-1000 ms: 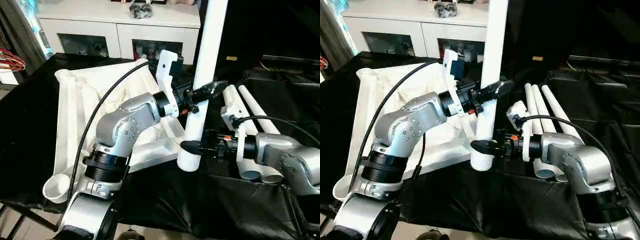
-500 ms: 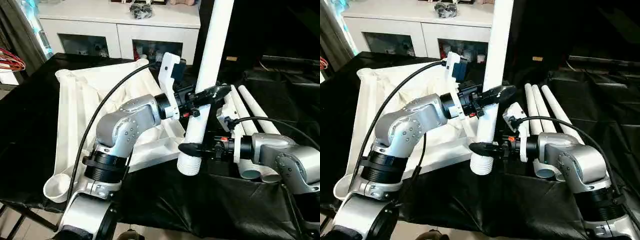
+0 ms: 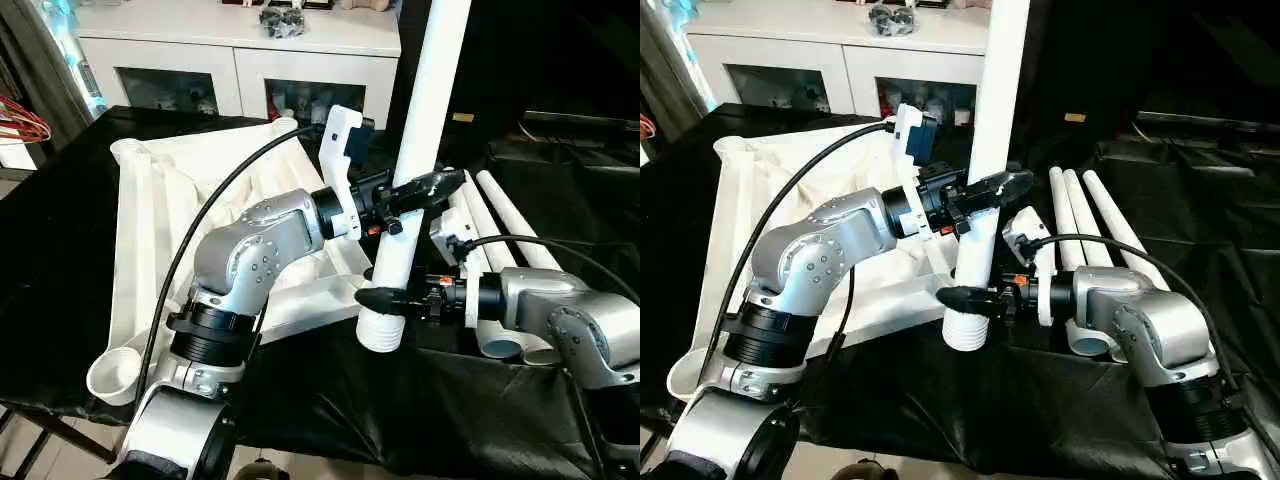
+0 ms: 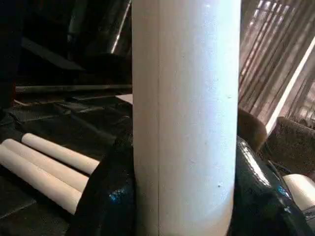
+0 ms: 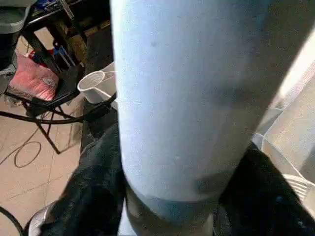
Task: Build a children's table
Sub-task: Pick table leg
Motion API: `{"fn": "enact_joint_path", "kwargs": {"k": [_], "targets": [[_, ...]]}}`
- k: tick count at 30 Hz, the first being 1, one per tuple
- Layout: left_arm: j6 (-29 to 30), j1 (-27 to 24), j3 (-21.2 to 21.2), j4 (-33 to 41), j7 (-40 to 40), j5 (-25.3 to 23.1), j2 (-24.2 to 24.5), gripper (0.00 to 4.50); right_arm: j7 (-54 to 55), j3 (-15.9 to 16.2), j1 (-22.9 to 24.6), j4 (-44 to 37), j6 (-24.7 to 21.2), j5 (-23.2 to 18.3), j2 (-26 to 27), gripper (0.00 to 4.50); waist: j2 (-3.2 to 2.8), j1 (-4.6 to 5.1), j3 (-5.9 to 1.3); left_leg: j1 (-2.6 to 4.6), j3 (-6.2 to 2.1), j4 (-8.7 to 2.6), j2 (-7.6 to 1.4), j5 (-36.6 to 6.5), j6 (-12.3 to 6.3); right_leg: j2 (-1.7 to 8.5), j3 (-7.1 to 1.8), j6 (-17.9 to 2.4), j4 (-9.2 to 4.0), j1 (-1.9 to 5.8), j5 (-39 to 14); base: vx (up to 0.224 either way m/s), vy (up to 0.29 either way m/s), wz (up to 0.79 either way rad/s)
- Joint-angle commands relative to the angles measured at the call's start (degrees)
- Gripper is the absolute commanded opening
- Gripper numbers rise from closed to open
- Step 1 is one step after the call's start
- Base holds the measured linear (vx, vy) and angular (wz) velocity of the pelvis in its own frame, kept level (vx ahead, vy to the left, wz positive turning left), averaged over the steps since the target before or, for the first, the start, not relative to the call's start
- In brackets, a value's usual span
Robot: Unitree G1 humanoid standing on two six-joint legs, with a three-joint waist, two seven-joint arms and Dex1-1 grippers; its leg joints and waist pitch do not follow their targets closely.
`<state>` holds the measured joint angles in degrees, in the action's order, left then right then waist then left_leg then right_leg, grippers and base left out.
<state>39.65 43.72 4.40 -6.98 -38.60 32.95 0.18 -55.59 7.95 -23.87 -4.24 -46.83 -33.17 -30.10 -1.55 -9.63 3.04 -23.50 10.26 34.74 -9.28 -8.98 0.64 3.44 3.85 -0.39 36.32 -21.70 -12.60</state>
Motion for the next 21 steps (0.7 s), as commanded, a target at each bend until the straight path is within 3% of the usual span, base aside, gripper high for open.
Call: {"fn": "enact_joint_path", "kwargs": {"k": [1,4,5,8,10,15,17,18,21], "targets": [[0.08,0.73,0.24,0.81,-0.57,0.52,-0.37,1.8,-0.4,0.32,0.22,-0.5,-0.2,0.17,-0.47,2.09,1.01,0.1,-4.19,1.83,-1.85,-3.39,-4.35,-7.59,-1.76,5.99,-3.1,-11.61,-4.51,2.29,-5.25,0.0,0.0,0.0],[-0.08,0.88,0.27,0.54,-0.63,0.42,-0.44,1.8,-0.61,0.43,0.53,-0.52,-0.14,0.3,-0.53,1.95,0.98,0.11,-4.19,1.8,-1.86,-3.41,-4.32,-7.76,-1.62,5.95,-3.11,-11.48,-4.55,2.32,-5.52,0.0,0.0,0.0],[-0.16,0.94,0.35,0.41,-0.68,0.3,-0.41,1.8,-0.53,0.45,0.59,-0.42,-0.01,0.45,-0.45,1.92,0.68,0.07,-4.21,1.82,-1.93,-3.42,-4.37,-7.87,-1.5,6.0,-3.1,-11.48,-4.54,2.3,-5.49,0.0,0.0,0.0],[-0.43,1.07,0.45,-0.01,-0.45,-0.21,-0.34,1.8,-0.28,0.41,0.58,-0.15,0.3,0.69,-0.28,1.9,0.76,0.11,-4.2,1.82,-1.9,-3.42,-4.33,-8.07,-1.43,5.96,-3.12,-11.58,-4.56,2.32,-4.98,0.0,0.0,0.0],[-0.34,1.36,0.13,-0.91,0.25,-0.5,-0.43,2.36,-0.05,0.31,0.48,0.03,0.58,0.79,-0.09,1.89,0.62,0.08,-4.25,1.83,-1.96,-3.41,-4.36,-8.03,-1.38,5.94,-3.11,-11.67,-4.49,2.33,-4.64,0.0,0.0,0.0],[-1.42,1.76,-1.33,-1.34,0.08,0.02,-0.29,2.76,1.54,-0.28,0.04,0.72,2.37,1.55,1.27,1.89,0.48,0.16,-4.28,1.85,-2.03,-3.49,-4.37,-8.8,-0.94,5.94,-3.07,-11.84,-4.53,2.36,-4.52,0.0,0.0,0.0],[-2.01,1.83,-1.71,-1.25,-0.22,0.27,-0.31,2.93,1.9,-0.54,-0.04,0.88,2.7,1.6,1.62,1.89,0.69,0.19,-4.27,1.84,-1.96,-3.48,-4.35,-8.35,-1.16,5.98,-3.05,-12.07,-4.47,2.33,-4.22,0.0,0.0,0.0],[-2.96,1.82,-2.2,-0.88,-0.14,0.23,-0.22,2.99,2.55,-0.97,-0.16,1.26,3.43,1.7,2.33,1.89,1.23,0.3,-4.23,1.83,-1.87,-3.52,-4.36,-8.42,-1.3,5.98,-3.07,-12.11,-4.53,2.38,-4.29,0.0,0.0,0.0],[-4.69,2.04,-5.35,0.0,0.92,1.95,-0.71,3.16,5.14,-2.15,-0.96,3.05,6.0,2.43,4.91,1.89,0.83,0.28,-4.27,1.85,-1.9,-3.48,-4.39,-8.45,-1.2,6.17,-3.04,-12.36,-4.45,2.25,-4.81,0.0,0.0,0.0]]}}
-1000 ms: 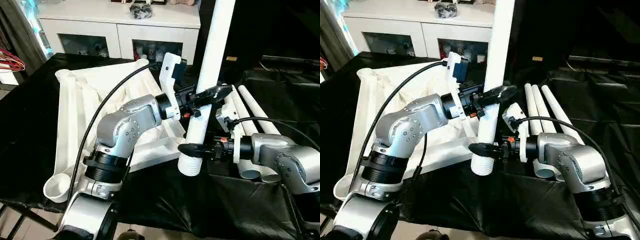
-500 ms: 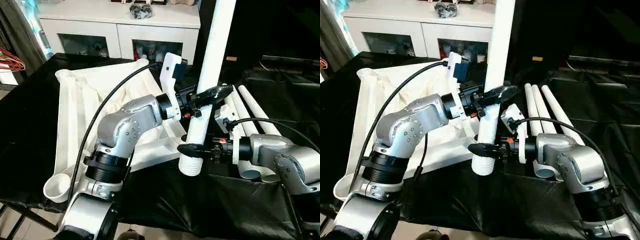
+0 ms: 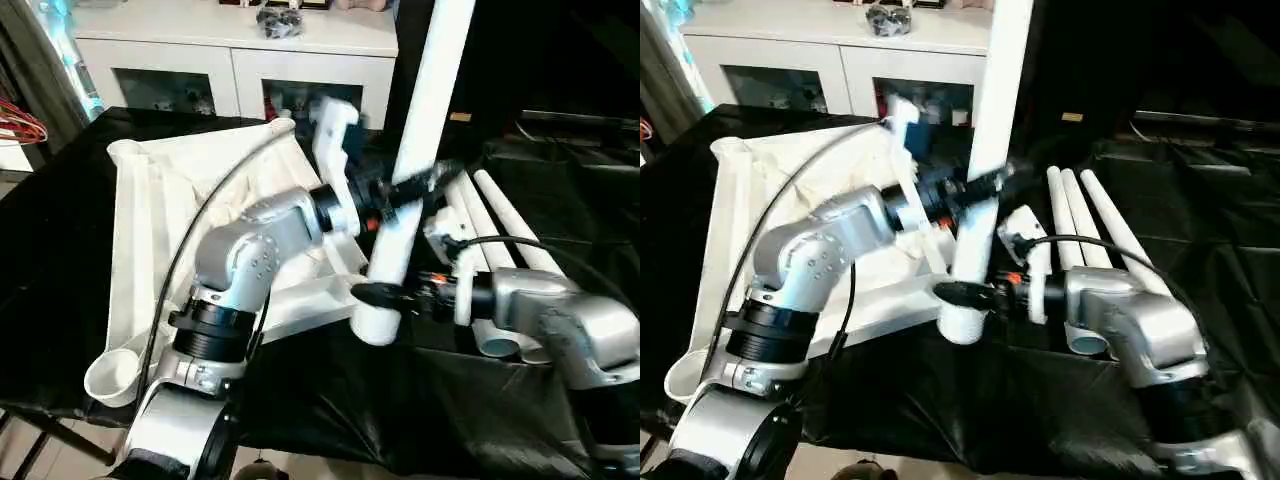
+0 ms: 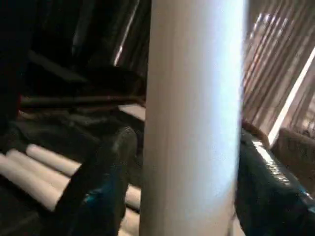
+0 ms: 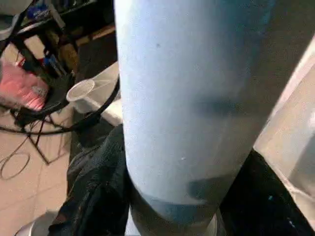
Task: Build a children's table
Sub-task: Pick table leg
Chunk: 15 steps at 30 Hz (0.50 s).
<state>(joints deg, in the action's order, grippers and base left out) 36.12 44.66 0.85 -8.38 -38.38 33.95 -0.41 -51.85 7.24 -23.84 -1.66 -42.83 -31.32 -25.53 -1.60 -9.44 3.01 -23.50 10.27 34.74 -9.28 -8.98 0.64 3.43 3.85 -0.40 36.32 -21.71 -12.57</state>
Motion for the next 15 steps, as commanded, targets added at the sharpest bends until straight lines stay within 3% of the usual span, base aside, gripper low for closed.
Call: {"fn": "enact_joint_path", "kwargs": {"k": [1,2,4,6,10,12,14,15], "targets": [[-2.22,1.3,-2.95,1.35,1.5,1.28,-0.54,3.16,2.65,-2.08,-1.21,0.86,2.54,0.69,1.19,1.89,0.58,0.27,-4.21,1.83,-1.93,-3.52,-4.38,-8.87,-0.77,6.0,-3.01,-12.64,-4.52,2.18,-4.56,0.0,0.0,0.0],[-3.28,1.65,-4.25,1.0,2.66,1.45,-0.9,3.16,4.1,-2.7,-1.49,1.24,3.18,1.03,2.05,1.89,0.27,0.29,-4.19,1.87,-2.0,-3.53,-4.35,-9.09,-0.62,5.94,-3.0,-12.62,-4.47,2.19,-4.53,0.0,0.0,0.0],[-4.9,2.05,-5.2,0.61,3.61,1.02,-0.97,3.16,6.31,-3.8,-1.84,1.55,3.74,1.41,3.11,1.89,0.87,0.48,-4.15,1.89,-1.97,-3.7,-4.37,-9.69,-0.48,5.96,-3.04,-12.29,-4.59,2.32,-4.55,0.0,0.0,0.0],[-6.23,2.62,-5.76,-0.13,3.68,0.13,0.02,3.16,10.19,-5.49,-2.93,2.77,4.82,2.26,4.9,1.89,0.69,0.45,-4.17,1.95,-1.94,-3.66,-4.33,-9.47,-0.38,6.04,-3.07,-12.05,-4.51,2.17,-5.08,0.0,0.0,0.0],[-8.56,1.27,-2.66,-0.67,2.42,-4.97,3.61,3.16,14.4,-6.69,-3.61,4.0,6.98,4.28,6.13,1.88,0.15,0.55,-4.24,2.07,-2.07,-3.93,-4.4,-9.15,0.34,5.79,-3.1,-10.48,-4.38,1.93,-4.74,0.0,0.0,0.0],[-9.88,-0.27,-0.37,-2.26,1.2,-8.55,6.45,3.16,18.37,-6.1,-4.45,6.25,8.19,7.74,6.38,1.88,-0.04,0.76,-4.22,2.17,-2.11,-4.06,-4.31,-9.92,1.09,5.73,-3.08,-9.8,-4.55,1.79,-5.1,0.0,0.0,0.0],[-9.79,-2.51,1.74,-1.49,0.72,-11.4,9.27,3.16,20.89,-6.2,-4.02,6.18,8.31,9.31,6.39,1.88,0.84,1.05,-4.3,2.08,-1.85,-4.16,-4.17,-9.08,1.65,5.77,-3.11,-9.64,-4.31,2.1,-4.41,0.0,0.0,0.0],[-9.78,-3.03,2.2,-1.27,0.63,-12.03,9.93,3.16,21.32,-6.36,-3.89,6.08,8.22,9.37,6.49,1.88,0.66,1.01,-4.29,2.01,-1.97,-4.18,-4.24,-8.77,1.61,5.88,-3.13,-9.6,-4.17,2.09,-4.05,0.0,0.0,0.0]]}}
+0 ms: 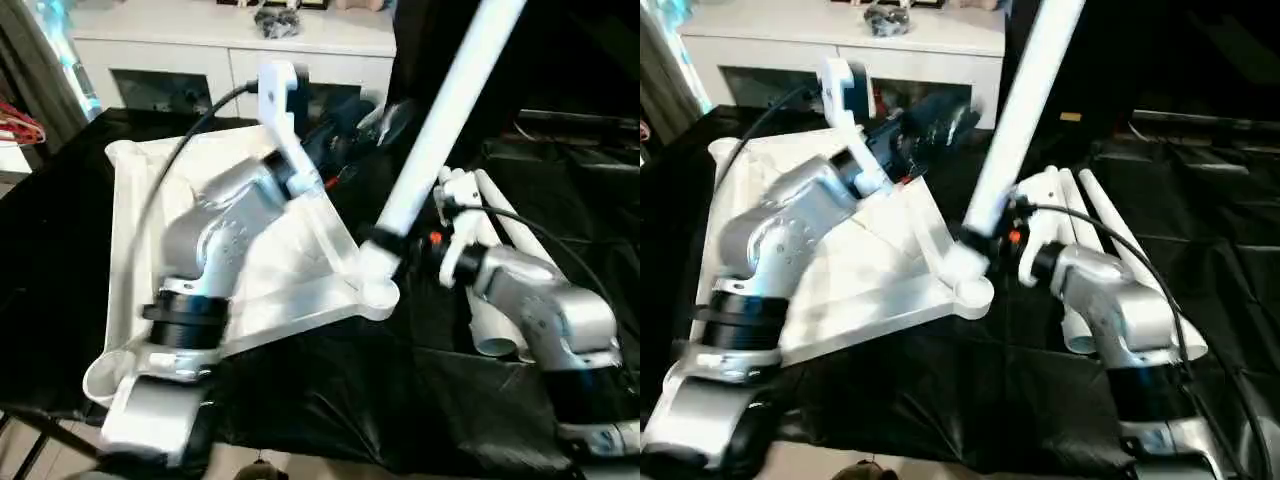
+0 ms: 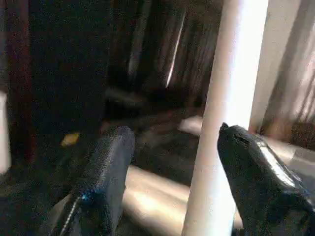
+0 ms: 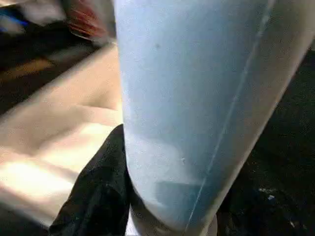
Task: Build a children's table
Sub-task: Pick table leg
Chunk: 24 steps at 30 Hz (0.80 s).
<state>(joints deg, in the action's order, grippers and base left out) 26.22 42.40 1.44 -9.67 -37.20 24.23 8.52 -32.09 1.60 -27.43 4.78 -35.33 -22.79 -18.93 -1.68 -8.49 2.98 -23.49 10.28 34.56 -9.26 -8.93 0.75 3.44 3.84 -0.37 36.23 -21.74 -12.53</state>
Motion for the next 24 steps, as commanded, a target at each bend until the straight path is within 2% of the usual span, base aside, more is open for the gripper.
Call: {"fn": "enact_joint_path", "kwargs": {"k": [1,2,3,5,6,7,9,10,12,13,14,16,17,18,19,20,22,24], "targets": [[-0.05,-1.28,2.21,0.09,-0.57,-3.08,1.68,3.16,1.85,-0.72,-0.16,-0.31,1.01,1.06,-0.02,1.88,0.63,0.19,-4.31,1.93,-1.95,-3.99,-4.18,-8.4,1.4,5.8,-3.11,-9.57,-3.98,2.18,-3.62,0.0,0.0,0.0],[-1.39,-3.98,5.61,0.72,-0.86,-7.34,5.23,3.16,3.15,-0.55,0.62,-0.31,1.78,2.05,0.3,1.88,0.48,0.23,-4.38,2.01,-2.07,-4.03,-4.35,-8.33,0.98,5.81,-3.12,-9.15,-3.92,1.93,-3.0,0.0,0.0,0.0],[-1.39,-3.98,5.61,0.72,-0.86,-7.34,5.23,3.16,3.15,-0.55,0.62,-0.31,1.78,2.05,0.3,1.88,0.51,0.42,-4.31,1.99,-1.9,-4.01,-4.2,-8.52,0.91,5.62,-3.13,-9.04,-3.89,1.87,-3.09,0.0,0.0,0.0],[-3.15,-7.42,10.17,1.96,-3.06,-11.36,9.16,3.16,4.48,-0.47,1.45,-1.18,1.84,3.04,0.51,1.88,0.72,0.58,-4.24,1.96,-1.78,-4.08,-4.18,-8.27,0.95,5.61,-3.14,-9.24,-3.94,1.91,-3.06,0.0,0.0,0.0],[-3.71,-9.61,12.02,2.71,-4.95,-12.24,10.78,3.16,5.13,-0.78,1.86,-1.98,1.52,3.02,0.69,1.88,0.21,0.32,-4.32,2.11,-1.97,-4.07,-4.25,-8.42,1.03,5.77,-3.14,-9.11,-4.0,1.82,-3.44,0.0,0.0,0.0],[-3.77,-10.0,12.31,2.85,-5.29,-12.34,11.05,3.16,5.24,-0.84,1.94,-2.13,1.45,3.0,0.73,1.88,0.32,0.69,-4.2,1.96,-1.86,-4.25,-4.3,-8.75,1.14,5.63,-3.19,-9.0,-3.97,1.8,-3.68,0.0,0.0,0.0],[-3.93,-12.63,14.73,3.88,-7.14,-12.97,12.01,3.16,5.59,-1.69,2.83,-3.25,1.58,3.1,0.17,1.88,-0.14,0.71,-4.2,2.3,-1.77,-4.26,-4.35,-10.11,1.85,5.54,-3.25,-9.24,-4.08,1.55,-4.21,0.0,0.0,0.0],[-3.93,-12.63,14.73,3.88,-7.14,-12.97,12.01,3.16,5.59,-1.69,2.83,-3.25,1.58,3.1,0.17,1.88,-0.12,0.6,-4.12,2.49,-1.74,-4.32,-4.41,-10.99,2.11,5.55,-3.27,-9.29,-4.24,1.38,-4.91,0.0,0.0,0.0],[-6.35,-14.98,19.2,2.24,-11.14,-15.65,13.81,3.16,6.11,-2.17,3.45,-4.86,4.74,4.8,-0.82,1.88,0.18,0.6,-3.94,2.46,-1.76,-4.61,-4.38,-13.58,3.05,5.68,-3.35,-9.12,-4.5,1.43,-7.89,0.0,0.0,0.0],[-6.37,-14.99,19.22,2.22,-11.18,-15.66,13.83,3.16,6.11,-2.17,3.45,-4.87,4.76,4.81,-0.82,1.88,-0.27,0.44,-3.89,2.51,-1.91,-4.67,-4.45,-14.11,3.28,5.81,-3.39,-8.67,-4.69,1.33,-9.01,0.0,0.0,0.0],[-6.52,-15.23,19.97,2.02,-12.12,-15.84,14.07,3.16,6.07,-2.26,3.47,-5.29,4.96,5.0,-1.21,1.88,-0.66,0.86,-3.75,2.55,-1.94,-4.87,-4.34,-16.14,4.35,5.56,-3.44,-7.79,-4.86,1.29,-10.69,0.0,0.0,0.0],[-6.16,-15.46,20.23,1.5,-13.16,-15.36,14.32,3.16,6.41,-2.25,3.27,-5.12,5.11,4.97,-0.84,1.88,-0.32,0.9,-3.73,2.65,-1.92,-4.85,-4.29,-16.75,4.47,5.77,-3.51,-7.98,-4.88,1.33,-11.28,0.0,0.0,0.0],[-6.62,-15.43,20.73,0.36,-13.65,-15.68,14.35,3.16,6.84,-2.4,2.99,-4.48,4.8,4.88,-0.41,1.88,-1.58,0.8,-3.72,2.51,-2.1,-4.76,-4.15,-17.14,4.63,5.94,-3.53,-8.31,-4.79,1.32,-12.16,0.0,0.0,0.0],[-6.81,-15.37,20.89,-0.01,-13.55,-15.97,14.34,3.16,6.94,-2.44,3.0,-4.42,4.6,4.84,-0.36,1.88,-0.77,1.18,-3.57,2.44,-2.04,-4.87,-4.09,-18.16,4.54,5.73,-3.49,-8.26,-5.16,1.39,-13.02,0.0,0.0,0.0],[-7.58,-15.1,21.57,-1.53,-13.16,-17.11,14.28,3.16,7.33,-2.62,3.04,-4.16,3.81,4.66,-0.13,1.88,-0.84,1.12,-3.64,2.45,-2.12,-4.88,-4.06,-18.16,4.48,5.79,-3.48,-8.3,-5.1,1.49,-13.27,0.0,0.0,0.0],[-7.78,-14.98,22.24,-2.4,-12.72,-18.26,14.12,3.16,7.73,-3.1,3.31,-4.39,2.63,4.23,-0.12,1.88,-0.53,1.18,-3.6,2.53,-2.0,-4.83,-4.02,-18.04,4.01,5.73,-3.54,-8.15,-5.28,1.34,-13.94,0.0,0.0,0.0],[-7.11,-14.68,22.35,-3.16,-12.44,-18.79,14.06,3.16,7.88,-3.57,3.27,-4.67,1.68,3.54,0.12,1.88,-0.86,1.11,-3.74,2.52,-1.95,-4.72,-4.04,-16.84,3.54,5.84,-3.63,-8.2,-5.27,1.36,-13.97,0.0,0.0,0.0],[-2.76,-14.61,21.75,-2.05,-11.9,-18.35,14.44,3.16,6.76,-3.44,3.27,-5.4,2.07,3.17,-0.17,1.88,-0.12,0.93,-3.89,2.39,-1.85,-4.62,-4.24,-14.23,2.63,5.96,-3.53,-8.85,-4.82,1.43,-12.24,0.0,0.0,0.0]]}}
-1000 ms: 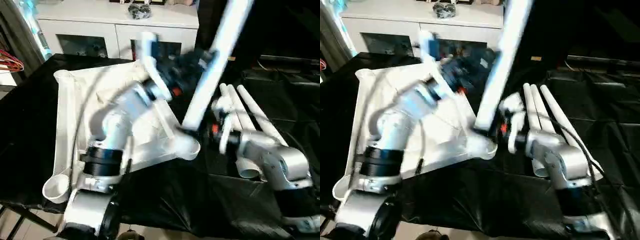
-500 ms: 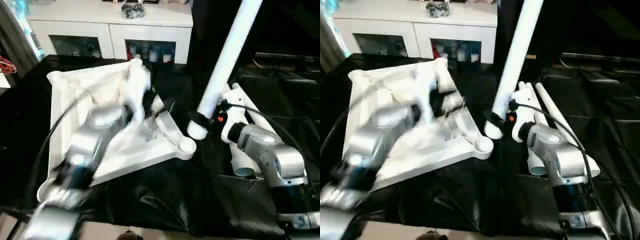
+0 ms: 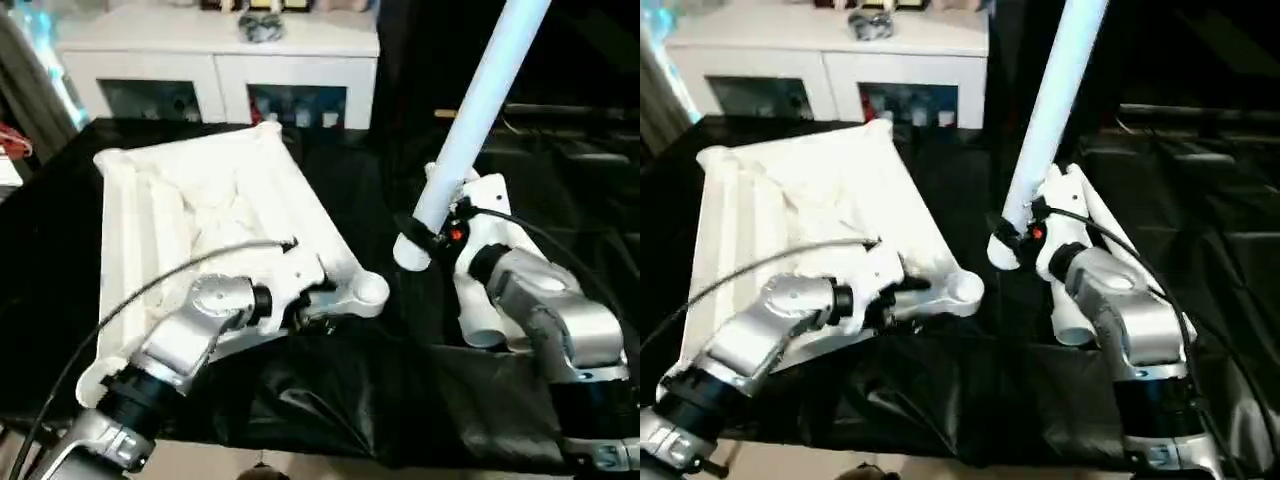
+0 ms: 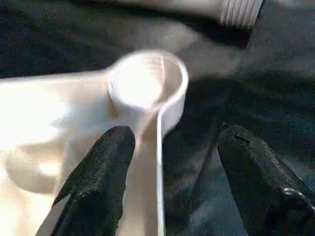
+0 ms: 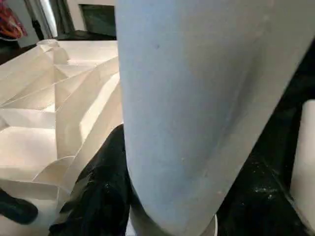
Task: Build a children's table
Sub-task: Pick table leg, then insert table leg to table base
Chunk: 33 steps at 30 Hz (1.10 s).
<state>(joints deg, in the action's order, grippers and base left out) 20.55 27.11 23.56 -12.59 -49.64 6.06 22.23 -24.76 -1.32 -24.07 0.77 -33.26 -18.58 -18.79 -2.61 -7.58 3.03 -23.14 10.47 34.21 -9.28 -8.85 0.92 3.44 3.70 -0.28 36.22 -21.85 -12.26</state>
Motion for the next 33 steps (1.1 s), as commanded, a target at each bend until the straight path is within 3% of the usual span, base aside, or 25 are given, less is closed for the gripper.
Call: {"fn": "enact_joint_path", "kwargs": {"k": [1,4,5,9,10,11,15,17,20,22,25,26,31,33], "targets": [[2.9,0.68,-0.37,0.87,0.55,-0.19,0.74,3.16,-0.57,-0.52,-0.1,-1.4,0.0,-1.03,-0.3,1.88,0.96,0.11,-3.92,2.06,-1.97,-4.28,-4.25,-13.96,2.3,5.89,-3.33,-9.15,-4.79,1.48,-12.24,0.0,0.0,0.0],[4.57,-0.49,-1.38,2.17,0.7,0.22,1.21,3.16,-1.78,0.75,-0.12,-0.64,0.63,-0.29,-0.28,1.88,0.82,0.35,-3.89,1.92,-1.92,-4.19,-4.21,-12.82,1.58,5.79,-3.27,-9.57,-4.7,1.44,-11.35,0.0,0.0,0.0],[4.43,-0.68,-1.9,1.59,1.57,-0.01,0.84,2.87,-1.83,1.07,-0.13,-0.46,0.74,-0.1,-0.1,1.88,0.65,0.44,-3.87,1.85,-1.92,-4.14,-4.13,-12.72,1.41,5.72,-3.26,-9.63,-4.71,1.44,-10.94,0.0,0.0,0.0],[5.72,0.45,-3.63,-1.21,4.67,-0.63,-0.83,2.74,-2.52,1.39,-0.22,-1.26,-0.51,-0.74,0.15,1.88,0.84,0.49,-3.86,1.92,-1.79,-4.04,-4.03,-12.83,1.06,5.74,-3.27,-9.8,-4.89,1.51,-11.27,0.0,0.0,0.0],[5.73,0.45,-3.63,-1.21,4.67,-0.63,-0.83,2.74,-2.52,1.39,-0.22,-1.26,-0.52,-0.74,0.15,1.88,0.86,0.47,-3.86,1.9,-1.85,-4.08,-4.06,-12.81,1.06,5.77,-3.27,-9.69,-4.89,1.53,-11.42,0.0,0.0,0.0],[7.36,0.7,-3.46,-0.93,3.73,-0.44,-0.29,2.44,-2.97,1.66,-0.17,-1.08,-0.56,-0.81,0.29,1.88,1.08,0.49,-3.84,1.91,-1.81,-4.14,-4.09,-12.84,1.07,5.76,-3.29,-9.57,-4.89,1.51,-11.63,0.0,0.0,0.0],[8.76,0.76,-2.78,-0.58,2.57,-0.72,0.63,2.36,-3.89,2.04,-0.12,-0.66,-0.4,-0.8,0.46,1.88,1.02,0.43,-3.73,1.9,-1.87,-4.19,-4.08,-13.2,0.97,5.82,-3.33,-9.22,-5.07,1.38,-13.35,0.0,0.0,0.0],[9.99,0.33,-2.37,0.44,1.65,-0.59,1.15,1.97,-4.38,1.92,-0.33,-0.37,-0.73,-1.43,0.87,1.88,0.84,0.46,-3.71,1.94,-1.9,-4.22,-4.11,-13.77,1.2,5.82,-3.34,-9.2,-5.12,1.31,-13.63,0.0,0.0,0.0],[10.63,0.12,-2.57,1.03,1.32,-0.29,1.02,1.92,-4.93,1.77,-0.62,0.01,-1.04,-2.11,1.16,1.88,0.85,0.42,-3.75,1.97,-1.92,-4.26,-4.19,-13.67,1.21,5.87,-3.34,-9.46,-5.07,1.32,-13.26,0.0,0.0,0.0],[10.67,0.09,-2.94,1.47,1.01,0.26,0.87,1.56,-5.23,1.93,-0.81,0.37,-1.02,-2.14,1.29,1.88,0.78,0.42,-3.74,2.0,-1.96,-4.28,-4.21,-13.72,1.3,5.8,-3.32,-9.49,-5.03,1.27,-13.1,0.0,0.0,0.0],[10.97,0.14,-2.83,1.64,0.68,0.31,0.78,1.5,-6.0,2.14,-1.13,1.17,-1.03,-2.14,1.5,1.88,0.99,0.43,-3.72,1.91,-1.87,-4.28,-4.14,-13.83,1.33,5.88,-3.35,-9.63,-5.05,1.36,-13.1,0.0,0.0,0.0],[10.58,0.17,-2.52,1.48,0.33,0.05,0.73,1.26,-7.17,2.61,-1.35,1.74,-1.3,-2.3,1.43,1.88,1.18,0.42,-3.72,1.89,-1.85,-4.24,-4.11,-13.68,1.18,5.89,-3.34,-9.53,-5.09,1.39,-13.3,0.0,0.0,0.0],[10.68,0.19,-2.36,1.3,0.3,-0.14,0.34,1.05,-9.8,4.17,-1.54,2.32,-2.07,-2.79,0.98,1.88,1.18,0.36,-3.73,1.84,-1.88,-4.19,-4.18,-12.87,0.73,5.91,-3.31,-9.44,-5.04,1.42,-13.24,0.0,0.0,0.0],[10.75,0.05,-1.98,1.46,0.05,-0.38,0.3,0.72,-10.74,5.03,-1.96,3.57,-1.74,-2.31,0.75,1.88,1.21,0.42,-3.72,1.88,-1.88,-4.21,-4.2,-13.21,0.87,5.92,-3.31,-9.53,-5.07,1.38,-13.31,0.0,0.0,0.0]]}}
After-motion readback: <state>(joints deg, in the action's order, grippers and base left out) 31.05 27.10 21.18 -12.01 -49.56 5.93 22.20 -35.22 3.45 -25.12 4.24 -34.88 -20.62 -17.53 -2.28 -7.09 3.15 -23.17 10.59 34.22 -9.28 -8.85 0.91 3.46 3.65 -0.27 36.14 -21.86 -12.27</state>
